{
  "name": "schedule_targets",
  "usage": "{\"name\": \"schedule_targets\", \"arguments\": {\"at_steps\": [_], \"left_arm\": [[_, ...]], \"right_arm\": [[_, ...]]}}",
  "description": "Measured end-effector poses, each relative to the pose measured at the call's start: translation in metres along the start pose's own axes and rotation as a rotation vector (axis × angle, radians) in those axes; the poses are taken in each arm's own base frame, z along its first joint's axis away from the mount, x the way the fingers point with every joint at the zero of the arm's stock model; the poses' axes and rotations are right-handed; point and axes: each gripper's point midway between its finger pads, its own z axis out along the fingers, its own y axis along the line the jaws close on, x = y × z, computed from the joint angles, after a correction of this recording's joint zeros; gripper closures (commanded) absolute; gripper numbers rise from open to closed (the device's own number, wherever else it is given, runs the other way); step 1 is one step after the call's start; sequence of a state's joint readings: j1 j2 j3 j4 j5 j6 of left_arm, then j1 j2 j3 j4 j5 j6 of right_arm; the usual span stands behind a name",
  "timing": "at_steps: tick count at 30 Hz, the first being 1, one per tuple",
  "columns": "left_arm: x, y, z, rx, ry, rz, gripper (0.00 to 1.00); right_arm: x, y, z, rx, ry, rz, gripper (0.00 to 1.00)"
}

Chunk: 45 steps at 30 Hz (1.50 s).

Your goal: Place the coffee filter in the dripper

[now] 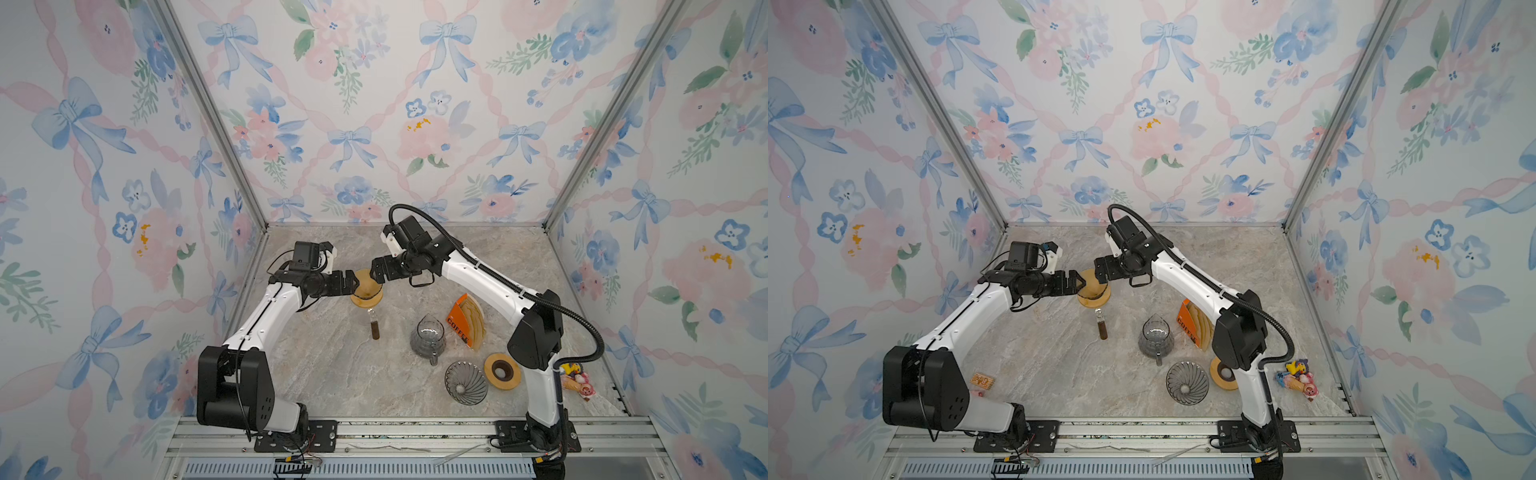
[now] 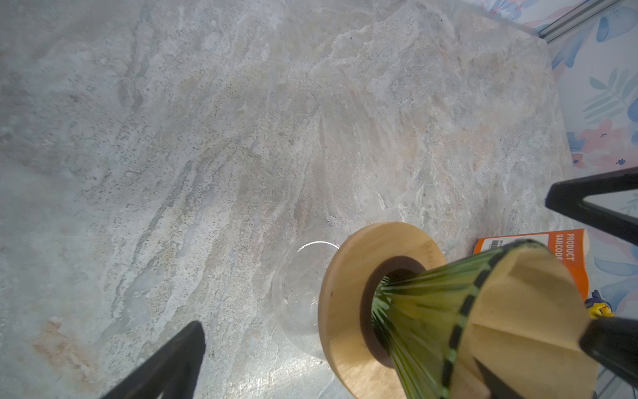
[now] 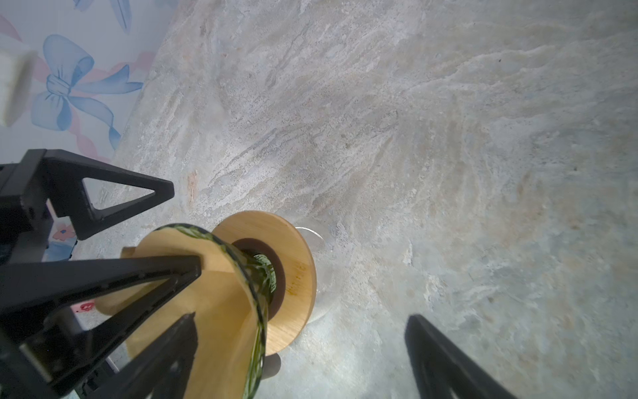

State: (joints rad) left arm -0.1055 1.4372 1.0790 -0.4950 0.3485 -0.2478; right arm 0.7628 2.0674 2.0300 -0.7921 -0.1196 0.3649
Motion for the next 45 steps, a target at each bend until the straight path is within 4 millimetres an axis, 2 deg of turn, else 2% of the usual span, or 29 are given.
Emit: {"name": "schedule_targets", "arguments": {"at_steps": [8,16,23,31,38,45], "left_arm": [[0.0,0.0,0.0,0.0,0.0,0.0,0.02],[0.0,0.0,0.0,0.0,0.0,0.0,0.02],[0.0,0.0,0.0,0.0,0.0,0.0,0.02],[0.0,-0.001,0.0,0.005,0.001,0.0,0.02],[0.001,0.0,0.003,0.007,0.009,-0.003,0.02],[0.0,0.0,0.003,0.006,0.01,-0.003,0.02]], "right_arm": [[0.008,-0.012,0.008,0.072,0.037,-0.012,0.04],[0.01,-0.023,0.007,0.134,0.042,-0.023,0.04],[0.008,-0.017,0.011,0.116,0.025,-0.039,0.04],[0.009,0.002,0.015,0.035,0.022,-0.047,0.04],[0.008,0.002,0.013,0.039,0.026,-0.044,0.04],[0.015,-0.007,0.023,0.086,0.058,-0.039,0.04]]}}
